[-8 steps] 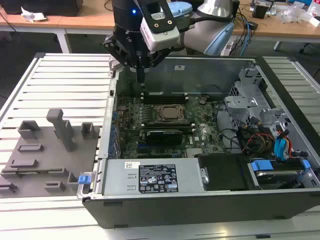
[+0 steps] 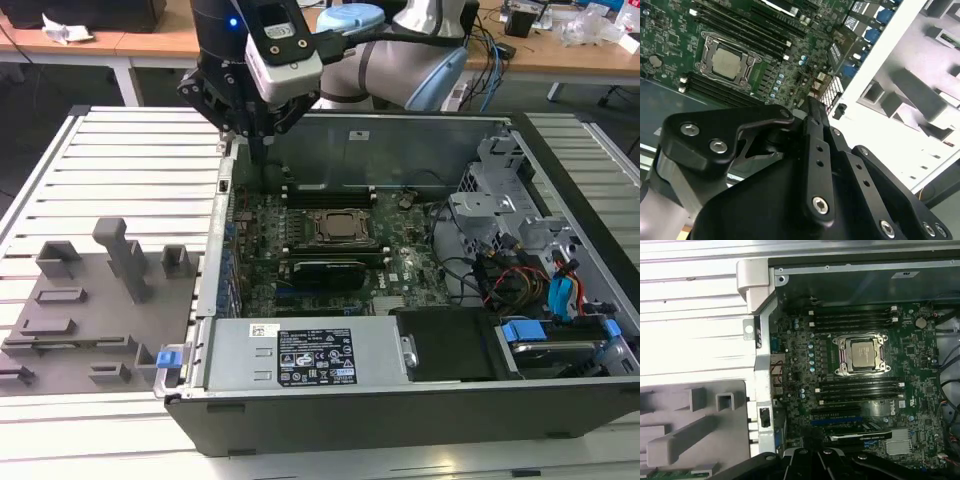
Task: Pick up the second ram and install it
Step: 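Reach for the second ram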
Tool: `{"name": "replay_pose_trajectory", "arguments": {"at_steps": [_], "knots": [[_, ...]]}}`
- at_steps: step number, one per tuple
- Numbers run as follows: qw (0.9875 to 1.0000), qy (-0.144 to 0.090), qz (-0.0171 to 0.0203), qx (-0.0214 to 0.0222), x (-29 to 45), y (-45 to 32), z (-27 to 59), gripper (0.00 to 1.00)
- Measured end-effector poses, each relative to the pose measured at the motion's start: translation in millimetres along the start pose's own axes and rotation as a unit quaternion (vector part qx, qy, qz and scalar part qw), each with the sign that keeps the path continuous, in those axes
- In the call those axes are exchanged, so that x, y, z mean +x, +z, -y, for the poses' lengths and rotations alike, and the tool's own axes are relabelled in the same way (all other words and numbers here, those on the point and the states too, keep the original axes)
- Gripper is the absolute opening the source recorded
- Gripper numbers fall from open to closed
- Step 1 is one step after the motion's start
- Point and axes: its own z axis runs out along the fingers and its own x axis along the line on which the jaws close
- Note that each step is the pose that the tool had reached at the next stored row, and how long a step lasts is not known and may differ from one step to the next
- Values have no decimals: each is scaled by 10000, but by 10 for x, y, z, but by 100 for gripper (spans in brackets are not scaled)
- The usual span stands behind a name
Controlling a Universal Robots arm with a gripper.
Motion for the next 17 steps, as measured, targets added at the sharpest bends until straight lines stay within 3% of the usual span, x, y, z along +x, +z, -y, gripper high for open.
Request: {"name": "replay_pose_trajectory", "arguments": {"at_steps": [4, 17], "knots": [[10000, 1, 0, 0, 35, -1, 3, 11], [10000, 0, 0, 0, 304, -5, 23, 11]]}}
